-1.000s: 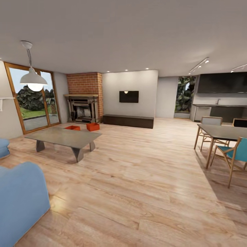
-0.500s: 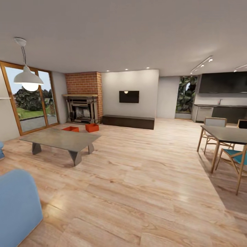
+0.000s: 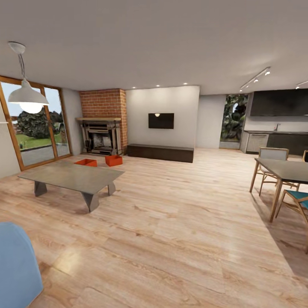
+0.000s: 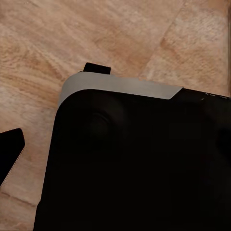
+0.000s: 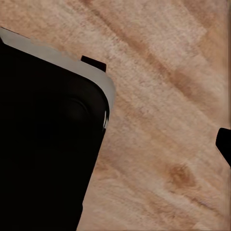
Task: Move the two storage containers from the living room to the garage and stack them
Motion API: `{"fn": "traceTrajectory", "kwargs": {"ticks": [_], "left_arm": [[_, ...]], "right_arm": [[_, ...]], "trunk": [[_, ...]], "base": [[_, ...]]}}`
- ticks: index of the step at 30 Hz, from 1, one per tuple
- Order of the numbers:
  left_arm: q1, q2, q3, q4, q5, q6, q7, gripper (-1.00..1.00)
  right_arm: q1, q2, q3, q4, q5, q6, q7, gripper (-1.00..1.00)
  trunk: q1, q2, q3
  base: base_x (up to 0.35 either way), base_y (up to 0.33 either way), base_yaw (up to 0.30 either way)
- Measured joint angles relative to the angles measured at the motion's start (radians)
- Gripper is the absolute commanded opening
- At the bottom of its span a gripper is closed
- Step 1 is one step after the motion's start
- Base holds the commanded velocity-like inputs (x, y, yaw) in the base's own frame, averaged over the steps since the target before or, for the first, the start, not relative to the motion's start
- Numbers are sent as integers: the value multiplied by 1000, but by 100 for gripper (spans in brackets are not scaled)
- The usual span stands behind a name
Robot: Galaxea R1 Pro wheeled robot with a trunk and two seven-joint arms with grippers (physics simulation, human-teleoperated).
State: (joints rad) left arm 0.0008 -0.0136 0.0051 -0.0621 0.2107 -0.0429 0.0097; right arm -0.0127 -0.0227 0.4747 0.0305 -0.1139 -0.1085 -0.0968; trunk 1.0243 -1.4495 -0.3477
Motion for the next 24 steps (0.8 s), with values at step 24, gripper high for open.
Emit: {"fn": "traceTrajectory", "kwargs": {"ticks": [24], "left_arm": [[0, 1, -7, 0, -1, -1, 0, 100]], "right_arm": [[0, 1, 0, 0, 0, -3, 1, 100]], "trunk": [[0, 0, 0]], "base": [[327, 0, 0]]}}
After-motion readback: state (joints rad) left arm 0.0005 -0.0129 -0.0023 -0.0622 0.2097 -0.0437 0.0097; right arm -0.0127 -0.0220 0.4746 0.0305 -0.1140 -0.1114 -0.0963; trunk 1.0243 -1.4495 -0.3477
